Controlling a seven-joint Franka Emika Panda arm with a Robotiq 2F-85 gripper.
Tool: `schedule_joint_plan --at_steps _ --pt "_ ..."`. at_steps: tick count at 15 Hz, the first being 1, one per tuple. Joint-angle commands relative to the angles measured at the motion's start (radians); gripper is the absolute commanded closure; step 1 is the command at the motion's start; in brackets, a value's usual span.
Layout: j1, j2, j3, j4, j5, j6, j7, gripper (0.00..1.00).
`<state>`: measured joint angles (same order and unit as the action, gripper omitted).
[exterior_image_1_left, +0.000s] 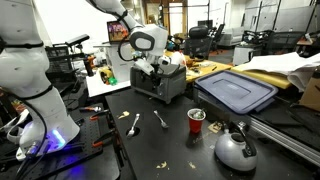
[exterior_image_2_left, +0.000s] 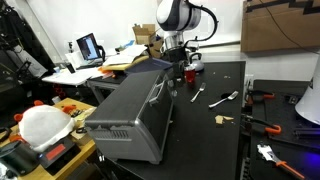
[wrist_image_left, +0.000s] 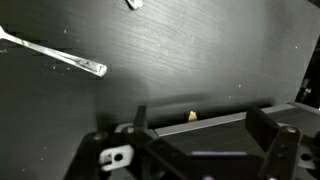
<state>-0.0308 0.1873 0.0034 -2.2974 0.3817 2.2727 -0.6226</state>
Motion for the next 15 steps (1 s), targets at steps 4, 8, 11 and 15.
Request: schedule_joint_plan --at_steps 4,8,11,15 --pt "-0.017 0.107 0.041 0.074 -0.009 0.13 0.039 0.0" --pt "-0.023 0.147 0.049 0.112 -0.04 0.178 0.081 0.0" --pt "-0.025 0.147 0.051 0.125 -0.077 0.193 0.123 0.0" --pt "-0.027 0.141 0.039 0.142 -0.155 0.171 0.185 0.0"
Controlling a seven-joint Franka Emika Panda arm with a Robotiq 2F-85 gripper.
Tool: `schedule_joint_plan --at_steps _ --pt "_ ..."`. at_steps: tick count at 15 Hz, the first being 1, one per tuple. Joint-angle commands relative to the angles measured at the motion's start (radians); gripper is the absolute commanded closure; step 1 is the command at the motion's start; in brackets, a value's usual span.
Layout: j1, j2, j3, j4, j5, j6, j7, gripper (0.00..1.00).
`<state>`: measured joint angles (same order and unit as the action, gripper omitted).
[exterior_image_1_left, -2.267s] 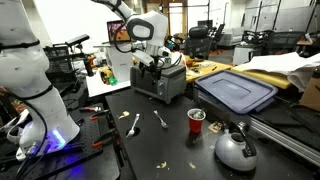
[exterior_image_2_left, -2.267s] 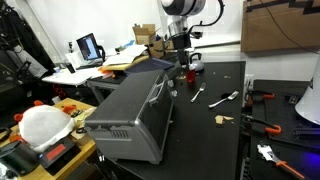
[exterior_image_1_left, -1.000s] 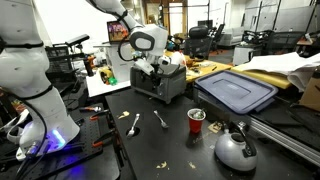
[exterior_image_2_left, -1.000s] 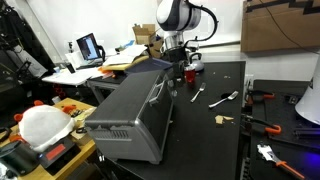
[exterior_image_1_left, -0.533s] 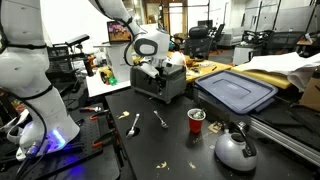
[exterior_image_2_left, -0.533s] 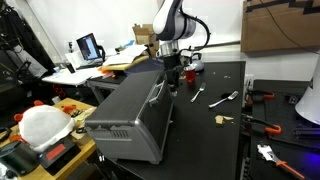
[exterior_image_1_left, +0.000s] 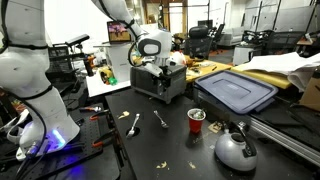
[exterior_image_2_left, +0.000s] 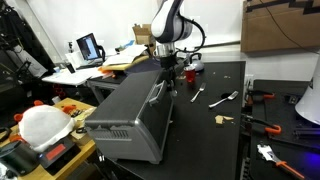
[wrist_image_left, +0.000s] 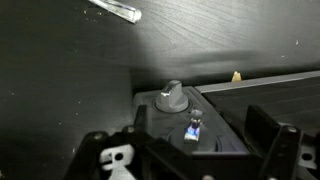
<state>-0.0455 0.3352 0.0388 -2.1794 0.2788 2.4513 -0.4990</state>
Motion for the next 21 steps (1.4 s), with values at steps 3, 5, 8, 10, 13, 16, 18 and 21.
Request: schedule_joint_plan --at_steps 3,5,8,10,13,16,18,21 --pt "-0.016 -0.008 0.004 0.034 -0.091 -0.037 0.088 0.0" --pt "-0.021 -0.006 0.007 0.047 -0.102 -0.07 0.093 0.0" --pt "-0.028 -0.01 0.018 0.051 -0.084 -0.141 0.074 0.0" --pt "-0.033 0.004 0.02 0.061 -0.074 -0.179 0.061 0.0" --pt "-0.032 0.005 0.022 0.054 -0.067 -0.197 0.057 0.0" --pt "-0.031 -0.001 0.019 0.053 -0.066 -0.18 0.067 0.0" --pt "-0.031 -0.002 0.018 0.058 -0.068 -0.176 0.07 0.0" --pt "-0.031 0.003 0.017 0.07 -0.07 -0.17 0.074 0.0"
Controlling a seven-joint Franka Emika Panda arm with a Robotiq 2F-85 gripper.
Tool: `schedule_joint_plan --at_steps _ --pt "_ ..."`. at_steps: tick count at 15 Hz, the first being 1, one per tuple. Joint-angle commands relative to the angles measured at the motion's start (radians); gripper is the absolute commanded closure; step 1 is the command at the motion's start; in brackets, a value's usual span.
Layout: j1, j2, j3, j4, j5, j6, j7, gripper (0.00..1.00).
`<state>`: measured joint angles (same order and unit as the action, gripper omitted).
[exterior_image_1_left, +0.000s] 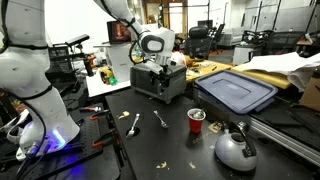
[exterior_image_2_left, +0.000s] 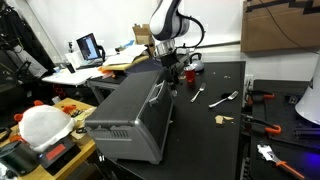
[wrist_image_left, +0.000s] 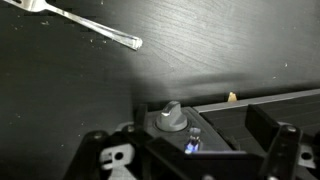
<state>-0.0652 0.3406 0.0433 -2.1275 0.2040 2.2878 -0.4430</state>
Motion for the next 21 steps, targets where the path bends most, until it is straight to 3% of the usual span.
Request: schedule_joint_plan --at_steps 1,2,3,12,14,21 --pt "-0.014 0.008 0.012 0.028 0.005 -0.006 0.015 0.0" --pt "-0.016 0.014 0.012 0.035 0.005 -0.004 0.013 0.25" --pt "-0.018 0.021 0.011 0.044 0.003 -0.004 0.01 0.26" --pt "-0.025 0.038 0.013 0.064 0.002 -0.009 0.02 0.94" --pt "-0.016 0.025 0.014 0.056 -0.013 -0.004 0.033 1.0" --pt "0.061 -0.092 -0.006 -0.061 -0.183 0.058 0.214 0.97"
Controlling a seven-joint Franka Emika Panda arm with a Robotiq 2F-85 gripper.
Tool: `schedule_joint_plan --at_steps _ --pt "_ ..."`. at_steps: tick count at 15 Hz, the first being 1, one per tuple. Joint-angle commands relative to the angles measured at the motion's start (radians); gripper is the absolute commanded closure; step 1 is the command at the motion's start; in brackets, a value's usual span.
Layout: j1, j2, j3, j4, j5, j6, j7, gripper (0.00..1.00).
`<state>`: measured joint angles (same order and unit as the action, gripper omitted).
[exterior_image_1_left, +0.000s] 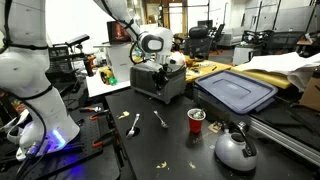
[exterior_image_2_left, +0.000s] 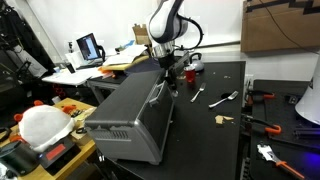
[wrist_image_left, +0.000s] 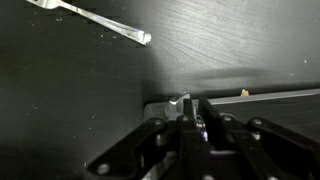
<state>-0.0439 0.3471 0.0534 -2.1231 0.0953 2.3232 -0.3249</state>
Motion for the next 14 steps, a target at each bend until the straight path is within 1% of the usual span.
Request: schedule_joint_plan --at_steps 1,4,9,14 --pt "0.051 -0.104 -0.021 -0.073 -0.111 0.034 0.129 0.97" --pt "0.08 -0.116 -0.036 -0.09 -0.214 0.051 0.225 0.97" --pt "0.139 -0.123 -0.074 -0.099 -0.417 0.067 0.385 0.97" --pt "0.191 -0.125 -0.107 -0.095 -0.615 0.046 0.513 0.97"
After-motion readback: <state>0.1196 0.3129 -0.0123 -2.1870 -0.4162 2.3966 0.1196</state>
